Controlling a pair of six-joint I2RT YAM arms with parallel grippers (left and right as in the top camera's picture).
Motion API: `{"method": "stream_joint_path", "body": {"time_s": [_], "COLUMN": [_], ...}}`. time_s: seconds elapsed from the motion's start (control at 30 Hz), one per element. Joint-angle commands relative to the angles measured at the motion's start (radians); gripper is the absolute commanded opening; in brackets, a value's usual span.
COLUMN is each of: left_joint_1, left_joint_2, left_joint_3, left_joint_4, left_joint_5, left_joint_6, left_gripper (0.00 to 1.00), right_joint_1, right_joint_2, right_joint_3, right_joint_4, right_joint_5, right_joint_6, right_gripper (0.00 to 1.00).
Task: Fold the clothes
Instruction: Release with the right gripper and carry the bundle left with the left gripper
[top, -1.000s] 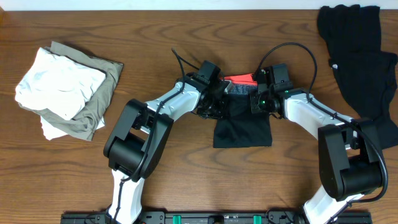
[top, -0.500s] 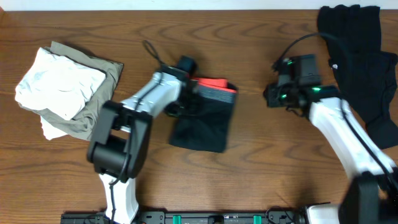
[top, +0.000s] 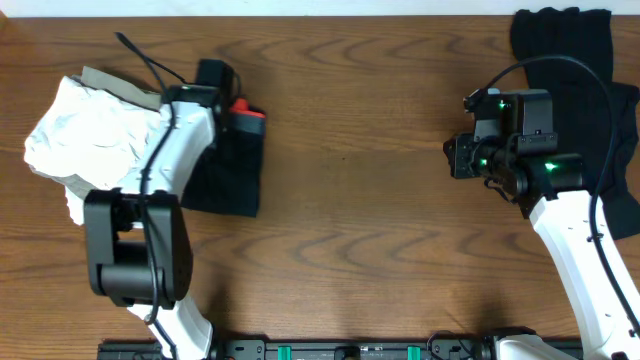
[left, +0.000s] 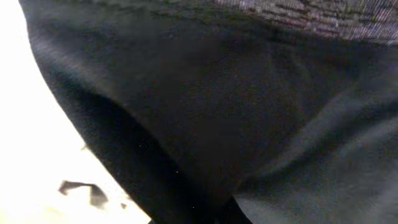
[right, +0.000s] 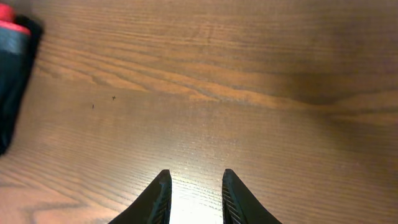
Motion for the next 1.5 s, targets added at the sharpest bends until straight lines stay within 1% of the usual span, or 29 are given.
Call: {"method": "stream_joint_path", "body": {"time_s": [0.0, 0.27, 0.37, 0.63, 0.87, 1.23, 1.33, 1.47], "left_joint_1": [0.045, 0.098, 0.114, 0.192, 0.288, 0.35, 0.38, 0.432], "left_joint_2": [-0.04, -0.048, -0.048, -0.049, -0.049, -0.049, -0.048, -0.047], "left_joint_3": [0.064, 0.174, 0.201, 0.217, 0.217, 0.217, 0.217, 0.217], "left_joint_4": [0.008, 0.029, 0.034, 0.054, 0.121, 0.212, 0.209, 0.187], "left_joint_5": [-0.086, -0.086, -0.092, -0.108, -0.1, -0.081, -0.079, 0.005], "left_joint_6": [0.045, 0.152, 0.167, 0.167, 0.163, 0.163, 0.134, 0.118], "left_gripper": [0.06, 0.06, 0.06, 0.06, 0.06, 0.06, 0.06, 0.07], "right_joint_1": [-0.007, -0.007, -0.007, -0.007, -0.007, -0.007, -0.008, -0.008], "right_joint_2": [-0.01, -0.01, -0.01, -0.01, -0.01, -0.01, -0.01, -0.01], "right_joint_3": [0.008, 0.008, 0.008, 0.008, 0.008, 0.008, 0.008, 0.008], "right_joint_4": [-0.003, -0.006, -0.006, -0.01, -0.021, -0.026, -0.028, -0.029], "right_joint_5": [0.003, 0.003, 0.003, 0.004, 0.004, 0.014, 0.014, 0.014], "right_joint_6": [-0.016, -0.016, -0.016, -0.016, -0.016, -0.016, -0.016, -0.016], "right_gripper": [0.25, 0.25, 0.25, 0.25, 0.25, 0.25, 0.25, 0.25]}}
